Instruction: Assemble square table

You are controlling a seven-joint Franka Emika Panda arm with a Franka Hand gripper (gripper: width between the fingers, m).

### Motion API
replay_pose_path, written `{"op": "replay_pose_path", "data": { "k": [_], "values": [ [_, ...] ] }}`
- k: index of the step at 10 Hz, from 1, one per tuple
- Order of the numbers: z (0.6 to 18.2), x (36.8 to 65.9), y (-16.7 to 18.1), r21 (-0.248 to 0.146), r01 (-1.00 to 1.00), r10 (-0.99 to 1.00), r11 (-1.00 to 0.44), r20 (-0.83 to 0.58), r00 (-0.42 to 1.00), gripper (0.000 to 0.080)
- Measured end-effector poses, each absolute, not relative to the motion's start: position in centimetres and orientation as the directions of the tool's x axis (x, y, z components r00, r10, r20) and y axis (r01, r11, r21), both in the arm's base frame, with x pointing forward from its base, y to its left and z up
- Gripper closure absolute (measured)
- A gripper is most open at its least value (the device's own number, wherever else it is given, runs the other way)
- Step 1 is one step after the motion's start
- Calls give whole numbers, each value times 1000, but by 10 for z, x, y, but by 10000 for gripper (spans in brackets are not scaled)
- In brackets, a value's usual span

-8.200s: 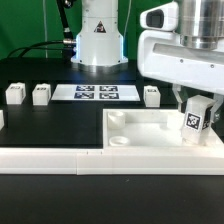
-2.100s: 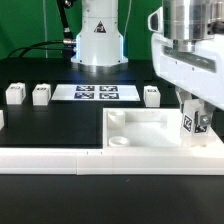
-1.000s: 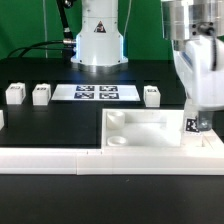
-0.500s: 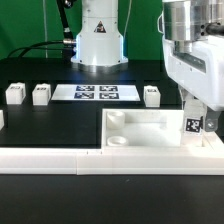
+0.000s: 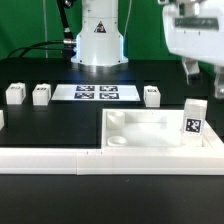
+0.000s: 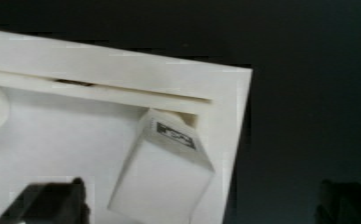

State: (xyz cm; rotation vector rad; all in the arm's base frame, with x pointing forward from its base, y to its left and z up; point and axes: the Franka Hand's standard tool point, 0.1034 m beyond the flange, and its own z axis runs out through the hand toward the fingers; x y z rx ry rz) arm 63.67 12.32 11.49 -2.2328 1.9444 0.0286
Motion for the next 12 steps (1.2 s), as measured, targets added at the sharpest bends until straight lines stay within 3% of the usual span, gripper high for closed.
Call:
{"op": "replay_pose_path", "data": {
  "k": [3,7,12],
  "values": [
    [113,636,123,-120,-983,-980,-136,-131,152,151],
    [154,616,134,-159,-926,-930,-342,-86,358,151],
    [148,613,135,-177,-728,-738,-663,-13,675,151]
  ]
}}
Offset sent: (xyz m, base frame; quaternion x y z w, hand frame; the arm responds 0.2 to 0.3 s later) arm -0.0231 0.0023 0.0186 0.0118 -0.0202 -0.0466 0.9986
